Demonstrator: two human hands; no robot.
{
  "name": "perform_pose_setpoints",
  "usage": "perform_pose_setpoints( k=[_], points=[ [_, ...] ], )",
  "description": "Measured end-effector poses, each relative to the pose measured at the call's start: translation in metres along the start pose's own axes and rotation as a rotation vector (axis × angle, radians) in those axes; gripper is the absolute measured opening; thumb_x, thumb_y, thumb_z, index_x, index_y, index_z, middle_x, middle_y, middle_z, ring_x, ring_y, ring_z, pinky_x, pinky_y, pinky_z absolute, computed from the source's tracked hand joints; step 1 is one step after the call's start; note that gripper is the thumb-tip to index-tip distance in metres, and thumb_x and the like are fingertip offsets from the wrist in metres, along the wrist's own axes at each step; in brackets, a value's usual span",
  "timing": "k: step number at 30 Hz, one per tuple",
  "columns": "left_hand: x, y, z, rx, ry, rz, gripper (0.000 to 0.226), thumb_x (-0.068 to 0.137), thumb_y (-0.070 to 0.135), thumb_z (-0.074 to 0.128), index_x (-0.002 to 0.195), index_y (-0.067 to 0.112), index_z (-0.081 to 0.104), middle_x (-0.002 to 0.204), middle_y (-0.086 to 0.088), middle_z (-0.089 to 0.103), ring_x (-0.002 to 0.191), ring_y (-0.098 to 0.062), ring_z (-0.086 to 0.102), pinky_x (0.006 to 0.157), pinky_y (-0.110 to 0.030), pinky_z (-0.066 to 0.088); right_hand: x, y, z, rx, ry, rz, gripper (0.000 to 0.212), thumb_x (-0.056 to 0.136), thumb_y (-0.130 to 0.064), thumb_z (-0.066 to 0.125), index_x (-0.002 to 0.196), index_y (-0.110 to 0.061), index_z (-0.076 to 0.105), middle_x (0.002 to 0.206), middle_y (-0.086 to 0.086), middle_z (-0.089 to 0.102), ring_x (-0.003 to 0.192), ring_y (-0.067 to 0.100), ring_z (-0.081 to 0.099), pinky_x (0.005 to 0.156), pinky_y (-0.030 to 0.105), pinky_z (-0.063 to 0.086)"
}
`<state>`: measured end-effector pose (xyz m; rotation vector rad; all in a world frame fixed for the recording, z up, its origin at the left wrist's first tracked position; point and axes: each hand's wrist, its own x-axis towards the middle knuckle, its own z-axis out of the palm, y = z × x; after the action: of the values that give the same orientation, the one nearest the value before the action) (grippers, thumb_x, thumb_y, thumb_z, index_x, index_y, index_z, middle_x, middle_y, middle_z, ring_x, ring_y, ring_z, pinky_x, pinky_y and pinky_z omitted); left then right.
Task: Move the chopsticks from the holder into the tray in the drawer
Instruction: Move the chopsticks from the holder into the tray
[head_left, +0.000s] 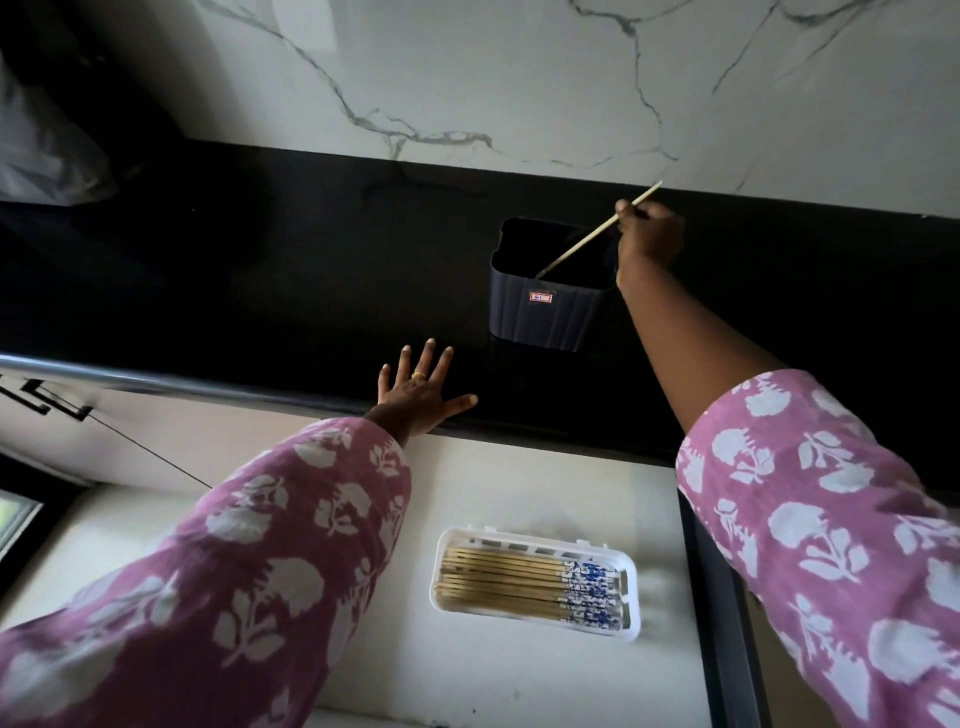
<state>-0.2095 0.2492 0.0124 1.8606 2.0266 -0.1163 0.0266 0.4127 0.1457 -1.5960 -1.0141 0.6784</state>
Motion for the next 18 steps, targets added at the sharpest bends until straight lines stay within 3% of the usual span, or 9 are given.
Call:
perform_pose_setpoints(
  k=[4, 8, 11, 15, 18],
  points=[
    [0.001, 0.0, 0.0, -0.003, -0.002, 0.0, 0.089, 0.078, 0.078, 0.029, 0.145, 0.037, -0.012, 0.155, 0.007, -0.02, 0.143, -0.025, -0.019, 0.113, -0.05, -0.004, -0.009, -0.019, -0.007, 0.199, 0.0, -0.019, 0.007, 0.088, -0.01, 0.061, 0.087, -0.005, 0.066, 0.08, 0.014, 0.066, 0.07, 0.021, 0.065, 0.067, 0.033, 0.056],
    [0.001, 0.0, 0.0, -0.004, 0.0, 0.001, 0.089, 0.078, 0.079, 0.028, 0.145, 0.038, -0.013, 0.156, 0.007, -0.02, 0.143, -0.025, -0.019, 0.113, -0.05, -0.004, -0.025, -0.043, -0.025, 0.314, 0.024, -0.106, 0.014, 0.092, -0.007, 0.055, 0.081, -0.006, 0.063, 0.077, 0.007, 0.064, 0.068, 0.016, 0.064, 0.062, 0.025, 0.056],
    [0.002, 0.0, -0.001, -0.011, -0.001, -0.003, 0.089, 0.077, 0.08, 0.028, 0.145, 0.038, -0.012, 0.156, 0.007, -0.019, 0.143, -0.025, -0.018, 0.113, -0.05, -0.004, -0.044, -0.064, -0.039, 0.38, -0.053, -0.173, 0.029, 0.095, -0.005, 0.048, 0.07, -0.021, 0.052, 0.073, 0.004, 0.061, 0.075, 0.021, 0.064, 0.069, 0.032, 0.059],
    [-0.001, 0.002, -0.001, -0.024, 0.008, 0.003, 0.088, 0.077, 0.079, 0.029, 0.146, 0.038, -0.009, 0.157, 0.008, -0.016, 0.144, -0.026, -0.016, 0.113, -0.05, -0.003, -0.072, -0.092, -0.055, 0.502, -0.162, -0.214, 0.026, 0.095, 0.001, 0.045, 0.074, -0.014, 0.052, 0.068, 0.006, 0.056, 0.066, 0.018, 0.062, 0.069, 0.033, 0.06],
    [-0.004, 0.002, -0.002, -0.034, 0.022, 0.002, 0.088, 0.078, 0.079, 0.03, 0.146, 0.038, -0.007, 0.157, 0.008, -0.014, 0.144, -0.025, -0.015, 0.113, -0.05, -0.003, -0.102, -0.103, -0.065, 0.485, -0.359, -0.262, 0.023, 0.094, 0.003, 0.046, 0.076, -0.011, 0.052, 0.066, 0.006, 0.056, 0.056, 0.013, 0.061, 0.061, 0.03, 0.059]
  ],
)
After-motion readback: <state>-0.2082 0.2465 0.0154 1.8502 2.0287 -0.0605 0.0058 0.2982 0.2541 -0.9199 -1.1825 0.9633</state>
